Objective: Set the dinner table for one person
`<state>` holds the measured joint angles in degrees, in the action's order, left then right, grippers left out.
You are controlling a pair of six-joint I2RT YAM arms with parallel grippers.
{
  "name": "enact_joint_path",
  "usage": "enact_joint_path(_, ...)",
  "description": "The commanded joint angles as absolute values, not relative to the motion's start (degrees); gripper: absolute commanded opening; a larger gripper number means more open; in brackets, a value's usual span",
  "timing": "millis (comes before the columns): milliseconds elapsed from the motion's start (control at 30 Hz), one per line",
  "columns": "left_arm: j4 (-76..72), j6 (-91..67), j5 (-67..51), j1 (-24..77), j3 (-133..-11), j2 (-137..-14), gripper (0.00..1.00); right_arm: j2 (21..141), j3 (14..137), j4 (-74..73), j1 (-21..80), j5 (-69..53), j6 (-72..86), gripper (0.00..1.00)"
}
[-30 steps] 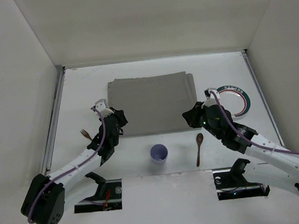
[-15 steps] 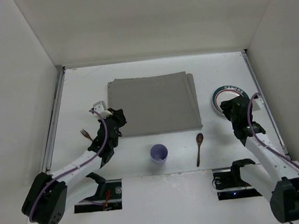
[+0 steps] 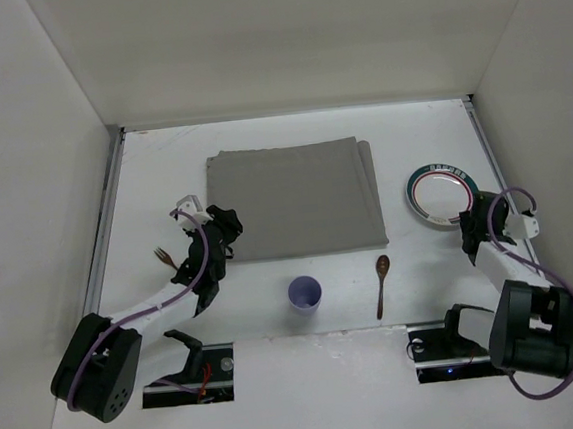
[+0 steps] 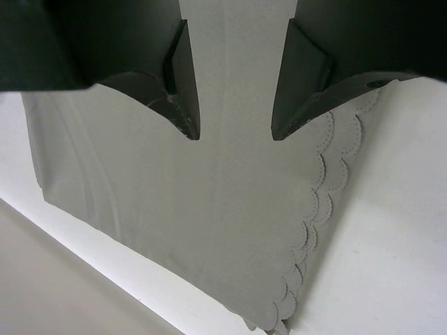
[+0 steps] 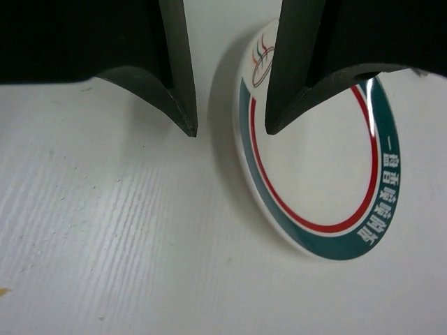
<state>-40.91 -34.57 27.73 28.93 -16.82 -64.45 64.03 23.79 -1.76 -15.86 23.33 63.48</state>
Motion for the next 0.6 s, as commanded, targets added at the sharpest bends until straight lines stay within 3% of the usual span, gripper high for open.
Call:
enact_joint_path(0,-44.5,-35.8,27.5,28.6,-16.3,-64.1,0.44,66.1,24.3,3.3,-17.1,22.2,64.7,0.49)
enact_joint_path(367,-45.0,-36.3,24.4,28.4,-16.9,-65.3,0.44,74.0,25.0,10.7,-17.2,16.9,63.6,0.44)
enact_joint_path(567,-44.7,-36.9,24.4,27.6,-16.6,-64.8,0.44,77.4,25.8,13.4,-17.3,14.9,65.4,0.32)
